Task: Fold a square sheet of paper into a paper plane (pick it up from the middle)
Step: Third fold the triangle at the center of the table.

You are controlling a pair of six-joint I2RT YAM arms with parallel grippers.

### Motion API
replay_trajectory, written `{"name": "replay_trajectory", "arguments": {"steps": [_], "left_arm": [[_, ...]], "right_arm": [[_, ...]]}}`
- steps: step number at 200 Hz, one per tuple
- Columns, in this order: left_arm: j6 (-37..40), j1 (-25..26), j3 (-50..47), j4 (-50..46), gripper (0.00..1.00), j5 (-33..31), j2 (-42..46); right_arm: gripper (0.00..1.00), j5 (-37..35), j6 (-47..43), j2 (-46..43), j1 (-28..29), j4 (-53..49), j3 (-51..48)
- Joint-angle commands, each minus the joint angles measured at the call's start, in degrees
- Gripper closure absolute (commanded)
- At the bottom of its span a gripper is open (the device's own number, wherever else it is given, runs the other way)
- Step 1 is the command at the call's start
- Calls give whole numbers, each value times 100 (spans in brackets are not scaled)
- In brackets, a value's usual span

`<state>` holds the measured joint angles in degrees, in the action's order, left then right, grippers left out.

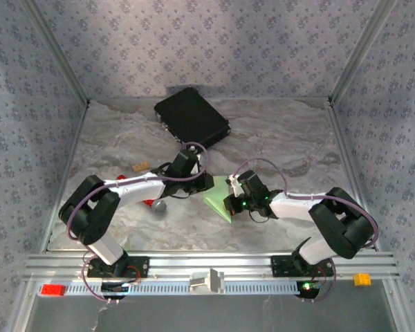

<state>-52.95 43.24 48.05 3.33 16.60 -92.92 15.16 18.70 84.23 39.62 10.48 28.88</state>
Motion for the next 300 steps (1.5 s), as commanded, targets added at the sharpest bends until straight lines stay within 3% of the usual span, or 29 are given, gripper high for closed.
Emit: {"name": "replay_trajectory", "arguments": {"steps": [1, 35, 91, 300], "left_arm": [[-383, 35, -241, 335, 85, 74, 240], [-567, 181, -457, 617, 86, 20, 450], [-1073, 549, -649, 1532, 90, 231, -81], [-1323, 817, -1037, 1665, 91, -166, -376]], "right_arm": [[100, -59, 112, 30, -30, -29, 91], [100, -56, 108, 27, -36, -37, 60], [100, -77, 99, 33, -49, -29, 47], [100, -83, 115, 41, -55, 10, 3]]}}
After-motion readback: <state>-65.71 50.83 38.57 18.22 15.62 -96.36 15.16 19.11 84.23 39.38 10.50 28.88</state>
